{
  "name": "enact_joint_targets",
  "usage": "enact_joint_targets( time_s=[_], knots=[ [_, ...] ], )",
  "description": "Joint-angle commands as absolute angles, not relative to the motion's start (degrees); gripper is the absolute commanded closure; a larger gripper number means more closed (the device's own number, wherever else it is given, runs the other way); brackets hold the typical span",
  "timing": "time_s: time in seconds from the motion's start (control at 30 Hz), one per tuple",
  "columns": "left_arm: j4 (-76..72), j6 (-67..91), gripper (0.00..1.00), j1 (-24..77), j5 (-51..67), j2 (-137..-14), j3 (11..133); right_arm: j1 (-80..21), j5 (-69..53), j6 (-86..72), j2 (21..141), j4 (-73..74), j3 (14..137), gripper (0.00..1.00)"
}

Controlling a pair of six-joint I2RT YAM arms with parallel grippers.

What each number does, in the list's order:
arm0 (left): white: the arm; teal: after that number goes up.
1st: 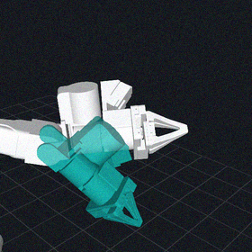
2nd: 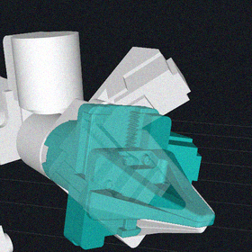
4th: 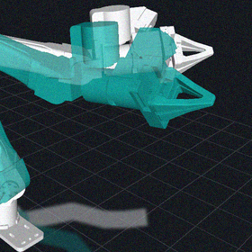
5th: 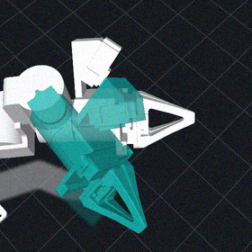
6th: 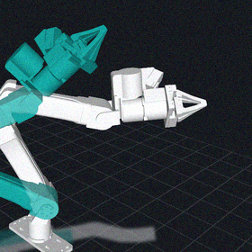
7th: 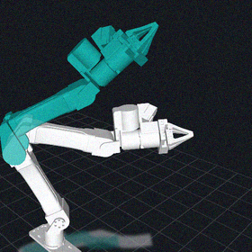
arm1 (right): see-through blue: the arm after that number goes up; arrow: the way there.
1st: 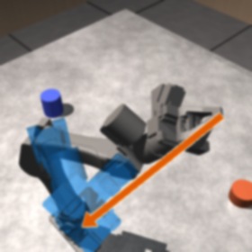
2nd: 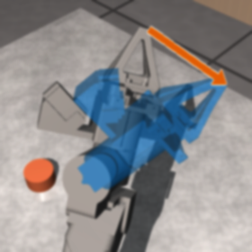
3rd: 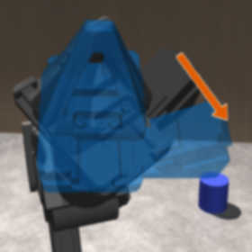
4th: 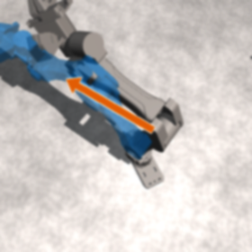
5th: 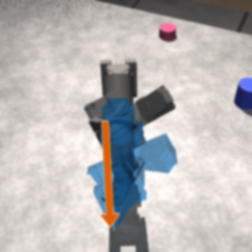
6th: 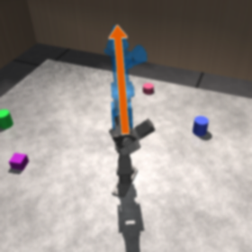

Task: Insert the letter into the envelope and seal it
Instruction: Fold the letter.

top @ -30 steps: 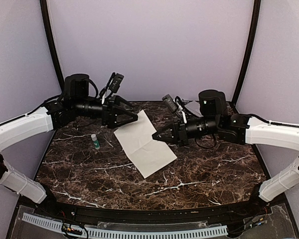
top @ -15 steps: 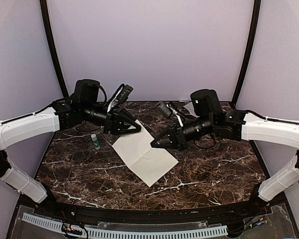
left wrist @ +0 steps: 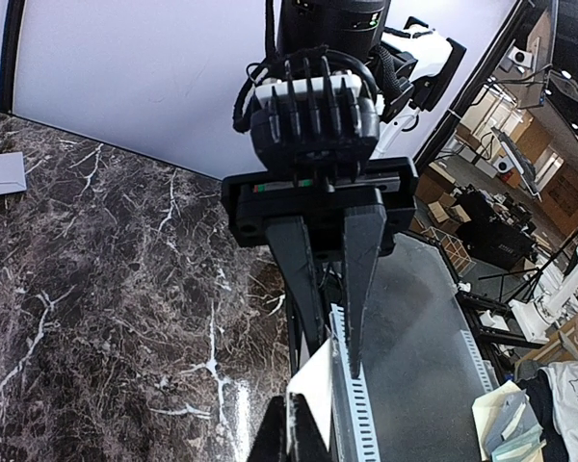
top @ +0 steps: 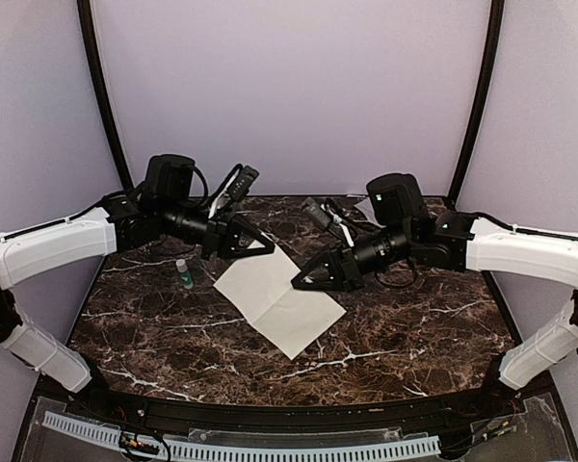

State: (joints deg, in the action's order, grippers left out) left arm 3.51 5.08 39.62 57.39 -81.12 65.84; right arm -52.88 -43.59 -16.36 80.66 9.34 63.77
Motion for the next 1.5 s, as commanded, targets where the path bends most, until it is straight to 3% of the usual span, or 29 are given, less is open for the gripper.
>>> enact_joint_targets(
  time_s=[0.0,0.2,0.3,0.43,0.5,0.53,0.6,0.67,0.83,1.17,1.47],
  knots=[
    [3.4,3.9,1.00,38.7,55.9,-78.2,65.2,-53.3,-43.7,-17.1,78.8,7.7,61.9,0.88],
    [4.2,3.3,1.00,37.6,55.3,-77.5,65.2,-53.3,-42.4,-18.2,76.8,7.7,60.2,0.90],
    [4.8,2.9,1.00,37.4,54.4,-77.4,65.1,-53.3,-41.7,-18.5,76.1,7.5,59.7,1.00],
    [3.6,3.7,0.99,37.4,53.7,-77.3,64.6,-53.3,-40.1,-19.9,75.4,5.2,58.7,1.00],
    [3.0,4.4,0.79,37.4,51.8,-77.0,64.2,-53.3,-38.6,-21.3,74.6,2.6,57.4,1.00],
    [2.8,4.4,0.63,37.4,49.3,-76.4,63.9,-53.3,-37.6,-22.0,74.1,1.4,56.5,1.00],
    [2.0,4.3,0.47,37.4,42.6,-74.7,62.9,-53.3,-34.2,-23.1,73.2,0.3,55.3,1.00],
    [0.7,4.4,0.37,37.4,34.4,-72.3,61.5,-53.1,-29.7,-24.3,72.4,0.3,54.4,1.00],
    [-2.3,3.1,0.25,37.2,22.3,-65.2,58.1,-52.5,-25.2,-27.0,71.3,-4.4,52.0,1.00],
    [-3.0,2.9,0.23,37.7,32.5,-66.8,57.8,-52.4,-21.9,-28.7,71.9,-9.8,51.4,1.00],
    [-0.4,1.3,0.24,42.4,35.0,-70.5,59.0,-52.4,-24.5,-29.2,74.8,-11.1,52.4,1.00]
  ],
)
